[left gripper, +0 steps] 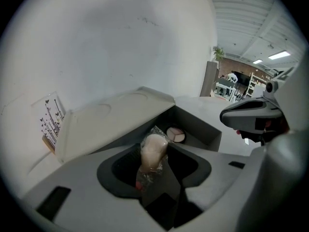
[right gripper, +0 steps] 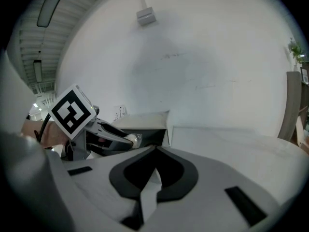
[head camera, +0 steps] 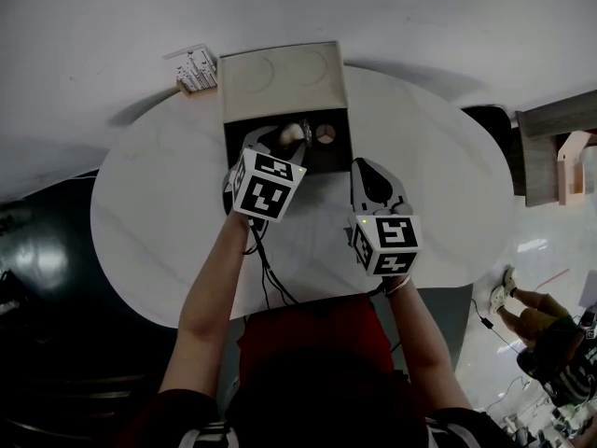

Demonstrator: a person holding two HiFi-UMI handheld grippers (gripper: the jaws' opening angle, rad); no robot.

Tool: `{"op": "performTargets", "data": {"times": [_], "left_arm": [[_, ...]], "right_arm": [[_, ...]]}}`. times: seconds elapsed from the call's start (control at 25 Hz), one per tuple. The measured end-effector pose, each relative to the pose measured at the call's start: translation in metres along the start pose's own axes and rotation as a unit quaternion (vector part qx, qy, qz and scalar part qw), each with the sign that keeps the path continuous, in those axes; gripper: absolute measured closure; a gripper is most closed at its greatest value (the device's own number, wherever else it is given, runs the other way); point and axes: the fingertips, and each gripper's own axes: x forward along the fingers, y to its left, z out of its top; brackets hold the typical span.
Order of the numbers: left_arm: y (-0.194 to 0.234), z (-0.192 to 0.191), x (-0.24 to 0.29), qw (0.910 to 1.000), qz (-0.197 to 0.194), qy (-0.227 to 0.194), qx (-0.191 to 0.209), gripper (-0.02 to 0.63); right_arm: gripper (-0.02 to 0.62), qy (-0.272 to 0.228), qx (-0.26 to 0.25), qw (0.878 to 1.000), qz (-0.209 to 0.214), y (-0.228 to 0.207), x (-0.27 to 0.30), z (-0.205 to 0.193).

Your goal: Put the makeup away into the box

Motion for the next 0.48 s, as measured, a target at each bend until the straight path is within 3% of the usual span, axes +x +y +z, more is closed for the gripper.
{"op": "performTargets", "data": {"times": [0.48], "left_arm": [[0.007,-0.003,0.019,0.9996,-0.007,0.027,0.004,0.413]], "right_arm": [[0.583,0.001,-0.002,1.000,0.006,-0.002,0.003,0.002]]}}
